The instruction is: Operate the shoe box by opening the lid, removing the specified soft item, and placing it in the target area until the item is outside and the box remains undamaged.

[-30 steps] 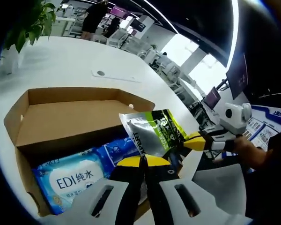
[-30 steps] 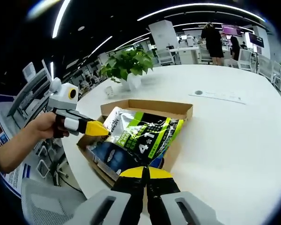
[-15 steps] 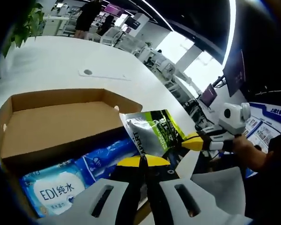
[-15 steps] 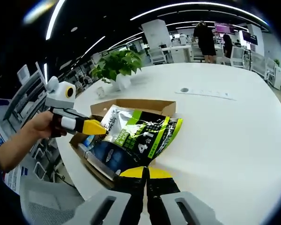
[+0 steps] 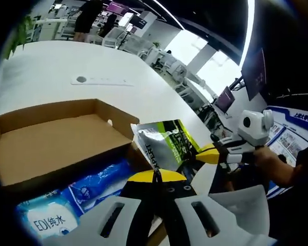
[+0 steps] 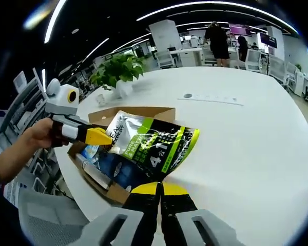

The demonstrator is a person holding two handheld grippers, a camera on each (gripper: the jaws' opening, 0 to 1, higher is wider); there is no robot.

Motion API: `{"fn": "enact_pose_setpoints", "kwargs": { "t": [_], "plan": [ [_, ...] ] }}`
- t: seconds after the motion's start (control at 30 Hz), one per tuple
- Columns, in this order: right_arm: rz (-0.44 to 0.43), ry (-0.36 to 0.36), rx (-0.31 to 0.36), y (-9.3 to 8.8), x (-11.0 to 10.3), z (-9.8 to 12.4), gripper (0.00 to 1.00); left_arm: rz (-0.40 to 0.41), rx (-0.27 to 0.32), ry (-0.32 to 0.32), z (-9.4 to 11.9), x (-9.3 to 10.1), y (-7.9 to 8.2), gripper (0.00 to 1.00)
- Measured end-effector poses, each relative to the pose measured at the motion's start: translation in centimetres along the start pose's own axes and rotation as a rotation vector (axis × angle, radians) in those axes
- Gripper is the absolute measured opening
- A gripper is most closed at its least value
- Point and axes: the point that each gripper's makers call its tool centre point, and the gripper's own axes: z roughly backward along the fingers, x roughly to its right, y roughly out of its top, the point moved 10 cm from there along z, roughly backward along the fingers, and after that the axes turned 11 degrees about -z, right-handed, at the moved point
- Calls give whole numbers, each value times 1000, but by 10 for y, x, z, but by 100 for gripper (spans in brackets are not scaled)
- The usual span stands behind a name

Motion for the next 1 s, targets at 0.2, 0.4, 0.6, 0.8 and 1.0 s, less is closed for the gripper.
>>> {"fn": "enact_pose_setpoints", "kwargs": {
  "t": [0.2,0.4,0.6,0.8,1.0],
  "plan": [
    [0,-30,-6,0,15,3,0,-10,-8,-15,-16,5,6,0],
    [-6,-58,-8,1,29,7,0,-24,-28,-30,-31,9,11,0],
    [-6,-85,-11,0,40,7,0,-44,-47,-34,-46,12,16,0],
    [-5,-117,-18,-1,53,5,0,-89,-79,-20,-63,14,21,0],
    [1,-146,-26,-1,68,0,0,-127,-114,-7,-80,14,24,0]
  ]
}}
